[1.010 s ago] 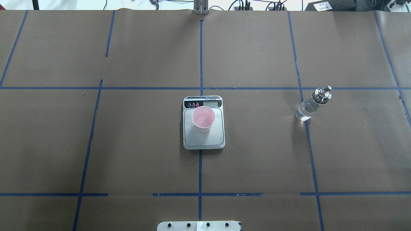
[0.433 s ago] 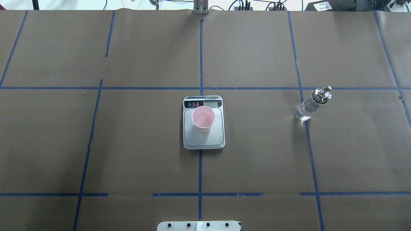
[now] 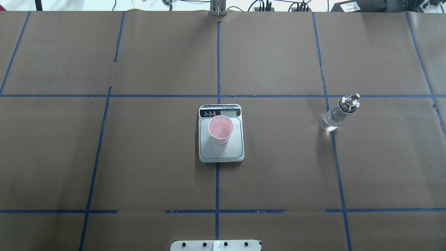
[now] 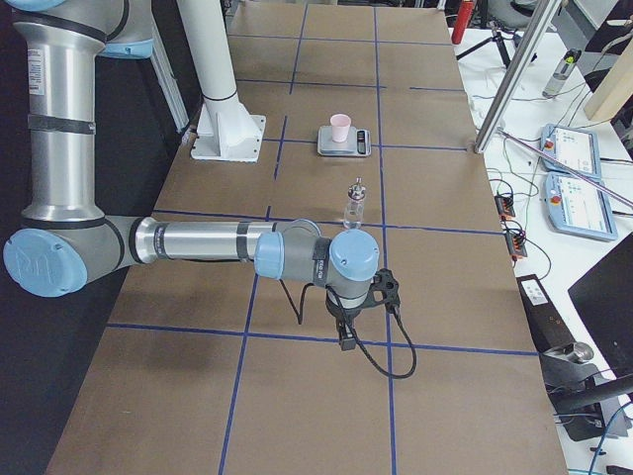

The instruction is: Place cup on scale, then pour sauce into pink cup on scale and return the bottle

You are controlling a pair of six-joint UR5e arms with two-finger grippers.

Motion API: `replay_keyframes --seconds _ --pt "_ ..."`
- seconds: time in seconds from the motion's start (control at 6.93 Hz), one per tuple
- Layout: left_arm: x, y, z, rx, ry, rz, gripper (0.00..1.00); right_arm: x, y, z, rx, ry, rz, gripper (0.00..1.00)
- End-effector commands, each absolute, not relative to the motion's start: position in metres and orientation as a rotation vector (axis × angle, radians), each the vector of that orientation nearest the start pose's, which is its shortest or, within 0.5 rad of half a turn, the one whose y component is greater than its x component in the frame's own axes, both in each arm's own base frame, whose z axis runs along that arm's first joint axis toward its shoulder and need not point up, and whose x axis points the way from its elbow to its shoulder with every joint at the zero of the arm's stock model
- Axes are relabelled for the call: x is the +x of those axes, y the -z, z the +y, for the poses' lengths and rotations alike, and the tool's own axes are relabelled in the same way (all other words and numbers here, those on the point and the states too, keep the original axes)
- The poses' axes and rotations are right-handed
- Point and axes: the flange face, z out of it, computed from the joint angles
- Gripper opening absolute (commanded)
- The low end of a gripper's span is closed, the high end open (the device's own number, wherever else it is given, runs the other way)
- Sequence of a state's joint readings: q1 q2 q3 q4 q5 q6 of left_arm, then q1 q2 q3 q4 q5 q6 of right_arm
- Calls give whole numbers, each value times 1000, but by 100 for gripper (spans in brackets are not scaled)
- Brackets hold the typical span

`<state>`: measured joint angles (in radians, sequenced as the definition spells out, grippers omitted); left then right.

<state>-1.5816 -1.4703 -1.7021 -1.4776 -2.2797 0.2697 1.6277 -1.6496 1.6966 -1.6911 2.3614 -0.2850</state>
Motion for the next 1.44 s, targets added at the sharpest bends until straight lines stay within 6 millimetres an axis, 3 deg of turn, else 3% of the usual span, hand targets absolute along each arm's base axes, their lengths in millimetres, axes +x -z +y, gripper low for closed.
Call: replay_keyframes --seconds 0.0,0.14,0.72,1.3 --pt "-73 -668 -439 17 -216 714 100 96 -660 -441 46 153 -810 100" --pt "-73 -671 -440 34 -224 712 100 94 -672 -439 24 136 -846 100" --pt "-73 -680 -444 84 -235 707 100 94 -663 -448 34 118 -848 100" --pt "-75 -656 -451 138 -129 704 100 94 -658 -454 28 92 -847 100"
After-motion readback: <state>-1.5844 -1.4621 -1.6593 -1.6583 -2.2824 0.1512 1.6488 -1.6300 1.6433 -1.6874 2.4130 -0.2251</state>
